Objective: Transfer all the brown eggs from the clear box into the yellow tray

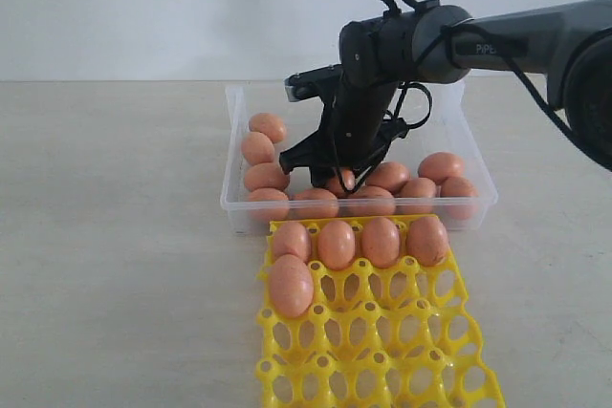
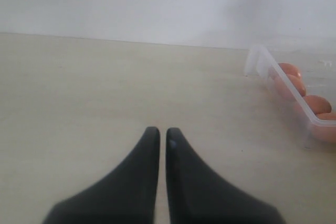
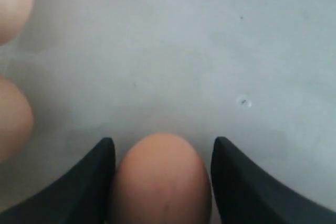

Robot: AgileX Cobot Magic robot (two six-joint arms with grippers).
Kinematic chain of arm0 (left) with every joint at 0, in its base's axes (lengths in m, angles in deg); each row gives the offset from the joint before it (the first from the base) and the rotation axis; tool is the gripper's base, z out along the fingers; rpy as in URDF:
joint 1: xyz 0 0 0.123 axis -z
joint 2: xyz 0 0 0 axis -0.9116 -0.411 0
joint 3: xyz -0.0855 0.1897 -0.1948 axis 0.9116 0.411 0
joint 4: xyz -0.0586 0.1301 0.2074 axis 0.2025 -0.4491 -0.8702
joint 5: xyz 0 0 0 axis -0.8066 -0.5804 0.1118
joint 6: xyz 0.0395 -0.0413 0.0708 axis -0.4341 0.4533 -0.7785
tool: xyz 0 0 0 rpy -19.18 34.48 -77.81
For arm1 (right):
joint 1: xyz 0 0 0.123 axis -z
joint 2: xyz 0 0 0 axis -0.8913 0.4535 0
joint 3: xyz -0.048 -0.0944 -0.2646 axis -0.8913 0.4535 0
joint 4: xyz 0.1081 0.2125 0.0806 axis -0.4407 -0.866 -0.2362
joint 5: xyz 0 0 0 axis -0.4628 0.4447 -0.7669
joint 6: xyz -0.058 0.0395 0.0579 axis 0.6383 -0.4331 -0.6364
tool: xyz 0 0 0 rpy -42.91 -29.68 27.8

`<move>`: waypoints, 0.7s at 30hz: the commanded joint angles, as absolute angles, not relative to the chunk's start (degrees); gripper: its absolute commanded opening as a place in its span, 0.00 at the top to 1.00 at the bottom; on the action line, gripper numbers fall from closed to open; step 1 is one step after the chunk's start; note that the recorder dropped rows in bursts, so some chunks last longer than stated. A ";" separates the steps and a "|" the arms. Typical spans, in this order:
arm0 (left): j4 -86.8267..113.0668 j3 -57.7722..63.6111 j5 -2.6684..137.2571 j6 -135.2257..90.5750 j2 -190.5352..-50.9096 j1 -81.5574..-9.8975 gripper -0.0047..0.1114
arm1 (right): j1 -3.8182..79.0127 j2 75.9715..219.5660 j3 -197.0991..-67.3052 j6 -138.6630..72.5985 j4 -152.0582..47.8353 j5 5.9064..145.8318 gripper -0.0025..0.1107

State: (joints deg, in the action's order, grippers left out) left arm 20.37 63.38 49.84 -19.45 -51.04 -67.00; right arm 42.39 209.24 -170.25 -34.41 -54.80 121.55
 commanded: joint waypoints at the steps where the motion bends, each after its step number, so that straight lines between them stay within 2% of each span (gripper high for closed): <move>1: 20.15 63.61 50.59 -19.69 -50.91 -66.79 0.92 | 42.53 210.03 -170.28 -34.80 -55.69 121.50 0.66; 3: 20.15 63.61 50.59 -19.69 -50.91 -66.79 0.92 | 42.53 209.82 -170.28 -34.80 -55.69 121.50 0.79; 5: 20.15 63.61 50.59 -19.69 -50.91 -66.79 0.92 | 42.53 209.25 -170.28 -34.80 -54.73 120.73 0.97; 13: 20.15 63.61 50.59 -19.69 -50.91 -66.79 0.92 | 42.03 201.17 -168.83 -38.35 -51.51 107.64 0.98; 16: 20.15 63.61 50.59 -19.69 -50.91 -66.79 0.92 | 40.22 195.43 -161.56 -38.76 -50.87 93.09 0.98; 21: 20.15 63.61 50.59 -19.69 -50.91 -66.79 0.92 | 34.51 186.29 -138.32 -34.11 -46.71 58.27 0.98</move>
State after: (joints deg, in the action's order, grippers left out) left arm 20.37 63.38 49.84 -19.45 -51.04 -67.00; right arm 37.52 190.00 -149.68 -37.90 -48.16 76.24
